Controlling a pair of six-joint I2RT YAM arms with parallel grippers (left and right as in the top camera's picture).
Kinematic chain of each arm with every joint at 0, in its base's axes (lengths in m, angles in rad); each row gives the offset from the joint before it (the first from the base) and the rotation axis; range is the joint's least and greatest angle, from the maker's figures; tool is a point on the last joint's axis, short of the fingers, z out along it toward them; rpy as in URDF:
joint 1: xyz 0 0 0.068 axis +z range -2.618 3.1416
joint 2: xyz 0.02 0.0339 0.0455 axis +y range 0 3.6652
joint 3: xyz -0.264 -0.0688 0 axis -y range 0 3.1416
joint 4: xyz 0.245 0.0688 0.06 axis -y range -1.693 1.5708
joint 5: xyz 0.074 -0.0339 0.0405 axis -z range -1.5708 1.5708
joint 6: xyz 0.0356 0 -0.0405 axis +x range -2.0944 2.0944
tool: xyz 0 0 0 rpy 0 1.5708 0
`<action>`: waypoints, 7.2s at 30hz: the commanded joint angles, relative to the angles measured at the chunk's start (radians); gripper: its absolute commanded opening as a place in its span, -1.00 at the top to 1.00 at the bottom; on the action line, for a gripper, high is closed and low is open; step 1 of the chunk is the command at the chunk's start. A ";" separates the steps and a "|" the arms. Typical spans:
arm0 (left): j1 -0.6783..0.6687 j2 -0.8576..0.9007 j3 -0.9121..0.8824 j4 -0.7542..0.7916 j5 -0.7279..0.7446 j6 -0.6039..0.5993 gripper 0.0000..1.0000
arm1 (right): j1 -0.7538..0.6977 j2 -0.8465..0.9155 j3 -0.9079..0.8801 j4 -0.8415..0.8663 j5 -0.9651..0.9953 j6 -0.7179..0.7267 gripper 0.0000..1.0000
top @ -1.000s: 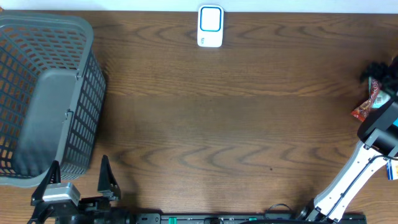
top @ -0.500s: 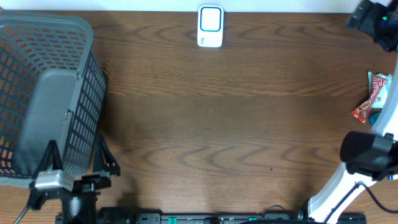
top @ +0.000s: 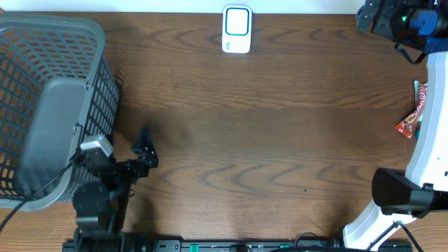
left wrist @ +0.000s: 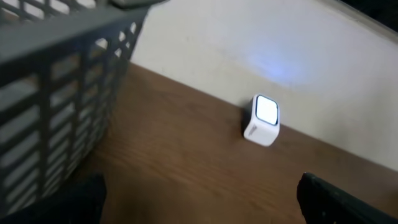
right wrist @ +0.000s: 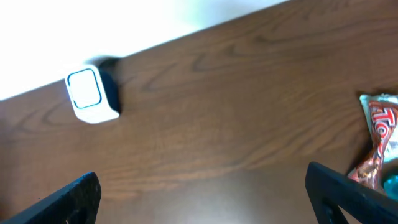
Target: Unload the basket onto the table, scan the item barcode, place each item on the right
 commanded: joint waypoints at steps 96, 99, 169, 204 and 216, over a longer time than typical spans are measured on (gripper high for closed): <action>-0.005 -0.291 0.005 -0.497 0.082 0.145 -0.95 | 0.150 -0.808 -0.060 -0.247 0.074 -0.075 -0.99; -0.005 -0.291 0.005 -0.497 0.082 0.145 -0.96 | 0.124 -0.906 -0.178 -0.185 0.073 -0.075 -0.99; -0.005 -0.291 0.005 -0.806 0.082 0.145 -0.96 | 0.110 -1.889 -2.436 1.347 0.137 0.023 -0.99; -0.034 -0.324 -0.384 0.097 -0.008 0.333 -0.96 | 0.110 -1.889 -2.436 1.347 0.137 0.023 -0.99; -0.036 -0.324 -0.384 0.100 -0.008 0.333 -0.96 | 0.110 -1.889 -2.436 1.347 0.137 0.023 -0.99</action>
